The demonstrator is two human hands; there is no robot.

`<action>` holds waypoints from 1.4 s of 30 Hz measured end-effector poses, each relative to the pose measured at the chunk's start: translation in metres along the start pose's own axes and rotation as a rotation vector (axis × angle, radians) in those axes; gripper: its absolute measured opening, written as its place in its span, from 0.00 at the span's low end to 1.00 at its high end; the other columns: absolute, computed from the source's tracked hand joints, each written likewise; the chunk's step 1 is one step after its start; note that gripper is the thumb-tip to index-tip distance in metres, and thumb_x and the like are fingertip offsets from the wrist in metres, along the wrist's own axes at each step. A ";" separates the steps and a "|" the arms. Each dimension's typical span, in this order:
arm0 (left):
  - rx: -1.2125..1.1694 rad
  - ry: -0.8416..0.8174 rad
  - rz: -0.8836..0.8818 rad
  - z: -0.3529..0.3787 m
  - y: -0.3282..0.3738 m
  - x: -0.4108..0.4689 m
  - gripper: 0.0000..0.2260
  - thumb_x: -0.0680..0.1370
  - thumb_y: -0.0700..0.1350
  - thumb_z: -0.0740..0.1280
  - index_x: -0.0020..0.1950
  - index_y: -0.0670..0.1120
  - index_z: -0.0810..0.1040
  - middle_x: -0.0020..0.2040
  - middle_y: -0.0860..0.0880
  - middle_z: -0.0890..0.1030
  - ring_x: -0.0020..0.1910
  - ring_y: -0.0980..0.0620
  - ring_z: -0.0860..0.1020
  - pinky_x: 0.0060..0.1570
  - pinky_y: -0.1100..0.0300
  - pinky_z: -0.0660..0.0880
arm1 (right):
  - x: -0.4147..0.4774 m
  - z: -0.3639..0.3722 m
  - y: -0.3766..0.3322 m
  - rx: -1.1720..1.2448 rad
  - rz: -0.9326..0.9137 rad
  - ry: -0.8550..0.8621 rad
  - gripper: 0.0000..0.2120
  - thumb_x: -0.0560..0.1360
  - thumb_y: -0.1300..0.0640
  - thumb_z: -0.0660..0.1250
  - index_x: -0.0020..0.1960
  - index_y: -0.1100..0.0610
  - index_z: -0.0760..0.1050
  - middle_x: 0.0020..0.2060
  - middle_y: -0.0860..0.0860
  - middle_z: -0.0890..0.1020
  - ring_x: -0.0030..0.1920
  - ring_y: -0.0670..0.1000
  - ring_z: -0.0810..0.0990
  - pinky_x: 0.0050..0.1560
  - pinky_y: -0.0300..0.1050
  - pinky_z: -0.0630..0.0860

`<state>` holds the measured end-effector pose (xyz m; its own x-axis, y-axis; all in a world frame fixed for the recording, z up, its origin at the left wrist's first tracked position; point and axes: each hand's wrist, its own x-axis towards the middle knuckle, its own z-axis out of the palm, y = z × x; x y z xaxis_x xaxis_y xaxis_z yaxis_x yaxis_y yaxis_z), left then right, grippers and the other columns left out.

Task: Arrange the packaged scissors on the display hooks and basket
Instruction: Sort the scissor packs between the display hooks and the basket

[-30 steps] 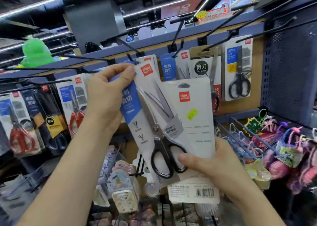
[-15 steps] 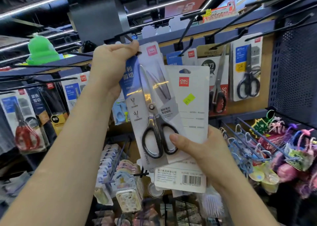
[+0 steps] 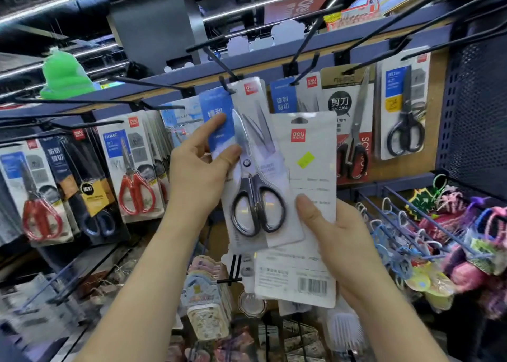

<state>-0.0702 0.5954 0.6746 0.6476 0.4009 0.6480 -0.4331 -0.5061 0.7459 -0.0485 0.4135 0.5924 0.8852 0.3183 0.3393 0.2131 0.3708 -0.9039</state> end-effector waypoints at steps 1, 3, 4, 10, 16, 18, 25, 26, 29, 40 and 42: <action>0.018 0.016 -0.006 0.001 0.000 0.006 0.22 0.76 0.37 0.72 0.68 0.51 0.75 0.62 0.53 0.80 0.59 0.56 0.80 0.61 0.55 0.78 | -0.001 -0.004 0.000 -0.002 0.003 0.013 0.12 0.72 0.47 0.66 0.51 0.50 0.83 0.45 0.46 0.87 0.45 0.49 0.87 0.42 0.45 0.83; 0.065 0.027 -0.006 0.005 -0.004 0.015 0.22 0.75 0.38 0.72 0.68 0.50 0.75 0.61 0.53 0.80 0.58 0.58 0.80 0.61 0.57 0.77 | -0.002 -0.013 -0.001 -0.049 -0.015 0.035 0.09 0.75 0.50 0.66 0.51 0.50 0.82 0.43 0.45 0.87 0.43 0.48 0.87 0.38 0.42 0.83; 0.077 0.031 -0.011 0.008 -0.009 0.018 0.22 0.76 0.39 0.72 0.68 0.51 0.75 0.61 0.52 0.80 0.59 0.55 0.80 0.62 0.55 0.77 | -0.004 -0.018 -0.001 -0.083 -0.024 0.047 0.07 0.76 0.52 0.66 0.50 0.49 0.82 0.43 0.44 0.87 0.42 0.46 0.87 0.38 0.41 0.83; 0.155 0.079 -0.007 0.017 -0.031 0.026 0.20 0.78 0.44 0.70 0.68 0.59 0.75 0.39 0.55 0.78 0.34 0.53 0.72 0.40 0.55 0.74 | -0.015 -0.048 0.001 -0.244 0.002 0.009 0.07 0.72 0.51 0.67 0.48 0.47 0.82 0.42 0.39 0.86 0.40 0.41 0.85 0.36 0.32 0.79; 0.194 0.109 0.001 0.023 -0.037 0.034 0.15 0.79 0.47 0.68 0.63 0.61 0.75 0.36 0.35 0.72 0.32 0.45 0.70 0.32 0.49 0.70 | -0.024 -0.082 0.000 -0.295 0.170 -0.073 0.09 0.70 0.53 0.68 0.47 0.53 0.85 0.40 0.48 0.88 0.39 0.49 0.87 0.32 0.35 0.78; 0.190 0.144 0.005 0.025 -0.039 0.035 0.14 0.79 0.48 0.69 0.62 0.62 0.74 0.39 0.31 0.75 0.34 0.42 0.74 0.35 0.45 0.74 | -0.026 -0.091 -0.001 -0.301 0.200 -0.077 0.10 0.68 0.53 0.69 0.44 0.53 0.86 0.39 0.50 0.88 0.37 0.51 0.87 0.31 0.37 0.78; 0.332 0.249 0.063 0.028 -0.036 0.032 0.12 0.79 0.48 0.69 0.61 0.54 0.76 0.36 0.44 0.69 0.33 0.51 0.68 0.32 0.60 0.63 | -0.034 -0.113 -0.009 -0.239 0.253 -0.067 0.28 0.57 0.34 0.79 0.45 0.56 0.86 0.39 0.57 0.87 0.36 0.58 0.86 0.29 0.44 0.81; 0.387 0.265 0.070 0.029 -0.034 0.030 0.12 0.79 0.48 0.68 0.62 0.53 0.76 0.36 0.47 0.69 0.33 0.52 0.68 0.32 0.63 0.62 | -0.034 -0.113 -0.010 -0.222 0.242 -0.057 0.33 0.50 0.31 0.80 0.45 0.53 0.86 0.40 0.57 0.87 0.37 0.59 0.86 0.30 0.45 0.81; 0.583 0.303 0.099 0.032 -0.023 0.019 0.13 0.79 0.49 0.68 0.63 0.53 0.76 0.48 0.52 0.73 0.42 0.53 0.70 0.40 0.66 0.61 | -0.032 -0.108 -0.007 -0.142 0.182 0.000 0.21 0.60 0.38 0.78 0.45 0.51 0.86 0.42 0.59 0.87 0.38 0.58 0.87 0.32 0.49 0.83; 0.409 -0.501 0.560 0.049 -0.002 -0.027 0.21 0.75 0.33 0.69 0.62 0.55 0.79 0.64 0.53 0.76 0.64 0.55 0.75 0.61 0.58 0.75 | -0.022 -0.091 -0.007 -0.075 0.257 -0.136 0.08 0.65 0.54 0.72 0.43 0.55 0.86 0.42 0.59 0.87 0.39 0.59 0.87 0.34 0.47 0.83; 0.554 -0.488 0.712 0.040 -0.002 -0.019 0.12 0.77 0.41 0.67 0.58 0.52 0.83 0.61 0.48 0.79 0.57 0.50 0.77 0.53 0.51 0.77 | -0.020 -0.091 -0.005 -0.099 0.251 -0.108 0.09 0.67 0.54 0.71 0.45 0.55 0.86 0.42 0.57 0.87 0.41 0.58 0.87 0.37 0.48 0.84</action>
<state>-0.0569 0.5584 0.6546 0.5916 -0.4218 0.6871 -0.5461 -0.8366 -0.0433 -0.0298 0.3259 0.5667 0.8672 0.4825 0.1230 0.0373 0.1835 -0.9823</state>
